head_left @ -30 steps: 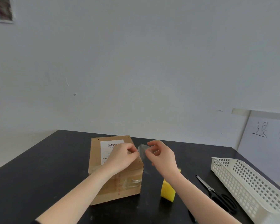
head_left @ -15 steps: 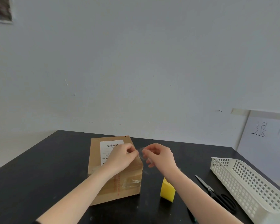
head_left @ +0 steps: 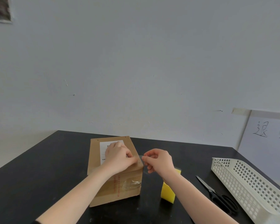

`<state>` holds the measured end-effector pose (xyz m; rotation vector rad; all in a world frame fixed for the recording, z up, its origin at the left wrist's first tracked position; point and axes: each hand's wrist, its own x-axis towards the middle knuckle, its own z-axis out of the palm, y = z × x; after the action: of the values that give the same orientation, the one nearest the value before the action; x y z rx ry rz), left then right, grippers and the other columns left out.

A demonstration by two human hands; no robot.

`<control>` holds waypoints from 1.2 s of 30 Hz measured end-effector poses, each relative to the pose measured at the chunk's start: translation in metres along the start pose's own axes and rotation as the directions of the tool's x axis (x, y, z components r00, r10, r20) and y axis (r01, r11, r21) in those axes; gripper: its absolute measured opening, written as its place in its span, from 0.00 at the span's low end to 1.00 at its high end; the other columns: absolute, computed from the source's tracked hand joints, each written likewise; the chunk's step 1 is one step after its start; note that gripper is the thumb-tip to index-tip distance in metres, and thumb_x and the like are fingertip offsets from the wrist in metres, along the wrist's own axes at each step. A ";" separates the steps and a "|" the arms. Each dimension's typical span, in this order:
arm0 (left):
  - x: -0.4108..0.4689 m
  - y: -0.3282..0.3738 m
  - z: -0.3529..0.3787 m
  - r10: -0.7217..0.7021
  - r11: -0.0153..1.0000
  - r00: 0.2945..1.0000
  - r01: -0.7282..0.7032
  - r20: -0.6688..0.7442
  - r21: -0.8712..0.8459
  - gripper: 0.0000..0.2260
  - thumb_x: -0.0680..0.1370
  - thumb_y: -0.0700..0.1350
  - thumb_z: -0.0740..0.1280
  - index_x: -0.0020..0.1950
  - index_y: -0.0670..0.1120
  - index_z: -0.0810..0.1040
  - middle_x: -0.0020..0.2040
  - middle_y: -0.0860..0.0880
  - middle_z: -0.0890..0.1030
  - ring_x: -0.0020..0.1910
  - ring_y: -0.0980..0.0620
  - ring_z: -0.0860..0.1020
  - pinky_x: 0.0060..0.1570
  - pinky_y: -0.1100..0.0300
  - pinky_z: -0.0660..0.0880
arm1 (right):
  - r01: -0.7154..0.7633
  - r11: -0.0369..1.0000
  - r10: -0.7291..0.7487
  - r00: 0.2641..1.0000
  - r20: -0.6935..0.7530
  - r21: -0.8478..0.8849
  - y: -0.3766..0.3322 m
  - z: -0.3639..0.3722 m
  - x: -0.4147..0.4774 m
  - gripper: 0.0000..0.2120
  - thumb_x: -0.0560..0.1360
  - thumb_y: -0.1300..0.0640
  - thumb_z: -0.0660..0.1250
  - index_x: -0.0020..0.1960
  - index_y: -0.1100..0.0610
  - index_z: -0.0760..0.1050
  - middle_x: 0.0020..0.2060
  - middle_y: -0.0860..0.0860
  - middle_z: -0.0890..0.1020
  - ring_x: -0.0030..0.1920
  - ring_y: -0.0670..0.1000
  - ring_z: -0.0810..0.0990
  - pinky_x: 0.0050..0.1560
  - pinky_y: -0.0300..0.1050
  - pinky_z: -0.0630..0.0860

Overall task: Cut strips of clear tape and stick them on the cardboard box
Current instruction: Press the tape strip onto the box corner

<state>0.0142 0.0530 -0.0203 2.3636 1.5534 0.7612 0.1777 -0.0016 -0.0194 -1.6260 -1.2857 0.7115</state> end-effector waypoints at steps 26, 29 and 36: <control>0.004 0.015 0.017 -0.017 0.993 0.999 0.014 0.031 0.118 0.08 0.81 0.53 0.56 0.56 0.53 0.69 0.64 0.52 0.68 0.68 0.48 0.64 0.72 0.37 0.48 | -0.016 0.986 0.014 1.000 -0.010 -0.168 0.008 0.021 0.003 0.09 0.80 0.50 0.62 0.58 0.51 0.75 0.46 0.51 0.82 0.31 0.48 0.81 0.32 0.36 0.79; 0.004 0.014 0.019 0.006 0.986 1.000 -0.008 0.012 0.164 0.09 0.81 0.53 0.55 0.58 0.54 0.69 0.65 0.52 0.68 0.68 0.49 0.64 0.72 0.37 0.50 | -0.001 0.983 0.000 1.000 -0.004 -0.182 0.010 0.024 0.002 0.10 0.81 0.50 0.61 0.59 0.51 0.75 0.46 0.51 0.82 0.31 0.48 0.81 0.30 0.34 0.78; 0.001 0.012 0.023 0.061 0.965 0.998 -0.058 -0.003 0.254 0.10 0.83 0.50 0.53 0.62 0.52 0.67 0.67 0.50 0.67 0.69 0.49 0.65 0.74 0.38 0.53 | -0.022 0.983 0.026 0.999 0.018 -0.180 0.013 0.028 0.000 0.11 0.82 0.50 0.59 0.61 0.52 0.74 0.46 0.50 0.81 0.32 0.47 0.81 0.28 0.31 0.76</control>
<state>0.0363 0.0512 -0.0342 2.6007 1.6814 0.6192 0.1591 0.0064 -0.0423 -1.7860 -1.3802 0.6432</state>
